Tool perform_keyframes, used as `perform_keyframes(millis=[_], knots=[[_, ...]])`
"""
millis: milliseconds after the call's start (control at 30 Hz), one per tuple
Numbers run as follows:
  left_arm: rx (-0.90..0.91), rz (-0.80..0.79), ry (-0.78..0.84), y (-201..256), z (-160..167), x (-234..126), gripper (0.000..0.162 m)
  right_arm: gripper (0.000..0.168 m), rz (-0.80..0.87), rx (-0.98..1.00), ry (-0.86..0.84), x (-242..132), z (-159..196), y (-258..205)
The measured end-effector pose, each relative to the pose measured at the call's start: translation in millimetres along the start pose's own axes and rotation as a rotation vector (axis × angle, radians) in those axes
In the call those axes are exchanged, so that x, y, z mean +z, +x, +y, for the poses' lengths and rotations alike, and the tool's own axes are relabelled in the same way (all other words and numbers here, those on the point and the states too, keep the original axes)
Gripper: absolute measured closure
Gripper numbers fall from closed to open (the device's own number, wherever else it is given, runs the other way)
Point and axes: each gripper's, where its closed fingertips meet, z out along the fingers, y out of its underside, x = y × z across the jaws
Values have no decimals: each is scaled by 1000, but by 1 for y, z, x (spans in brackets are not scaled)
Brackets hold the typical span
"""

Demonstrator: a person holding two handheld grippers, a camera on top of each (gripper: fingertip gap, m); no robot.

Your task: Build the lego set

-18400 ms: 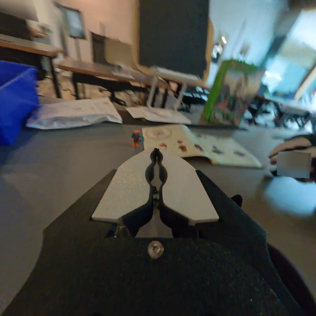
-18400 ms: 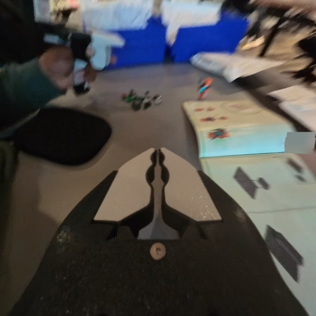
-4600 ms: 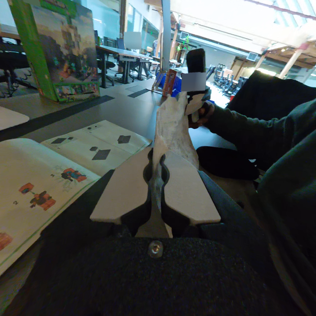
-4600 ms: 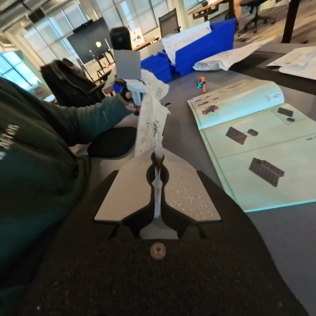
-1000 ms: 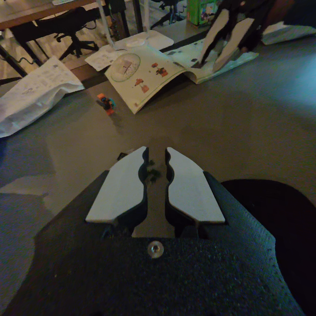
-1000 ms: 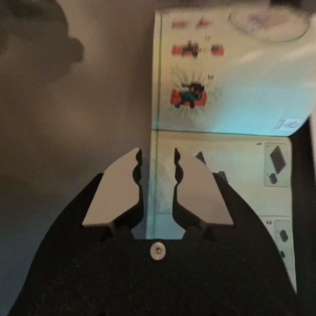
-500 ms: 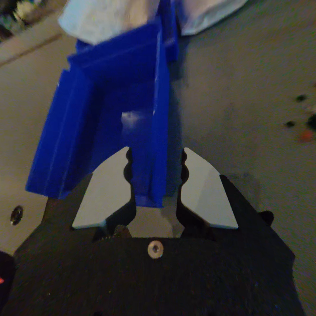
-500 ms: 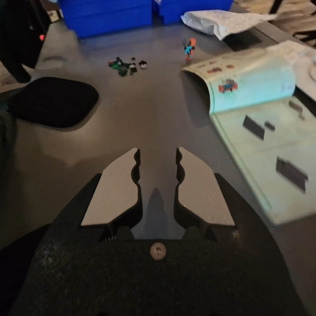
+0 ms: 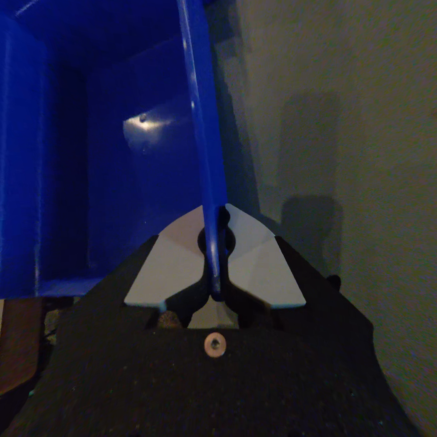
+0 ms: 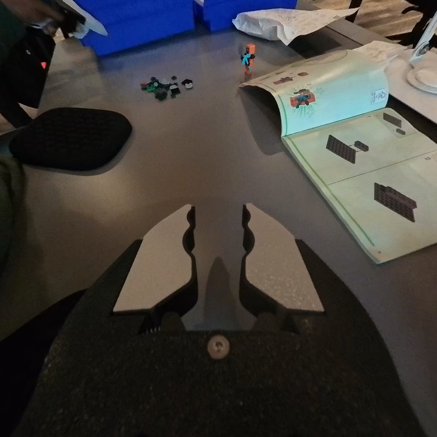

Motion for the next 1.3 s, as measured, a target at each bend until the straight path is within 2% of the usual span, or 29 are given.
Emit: perform_keyframes(millis=[133, 300, 500, 733, 867, 1033, 1167, 1300], knots=[[-5, 31, 37, 13, -6, -25, 156, 131, 0, 1, 1, 0, 1, -4], [157, 51, 107, 55, -29, -68, 155, 131, -6, -3, 28, -2, -7, -9], [333, 204, 273, 141, -75, -110, 155, 132, 25, -4, 50, -6, -18, -11], [556, 440, 391, 254, -104, -124, 155, 132, 79, 21, 70, -30, -22, -14], [693, 606, 414, 317, -103, -126, 156, 132, 142, 39, 91, -56, -21, -9], [900, 800, 428, 377, -83, -132, 154, 131, 244, 118, 121, -98, -5, 7], [998, 911, 428, 402, -68, -138, 154, 132, 270, 220, 170, -121, 10, 12], [1058, 914, 430, 413, -60, -130, 152, 132, 247, 296, 171, -125, 28, 3]])
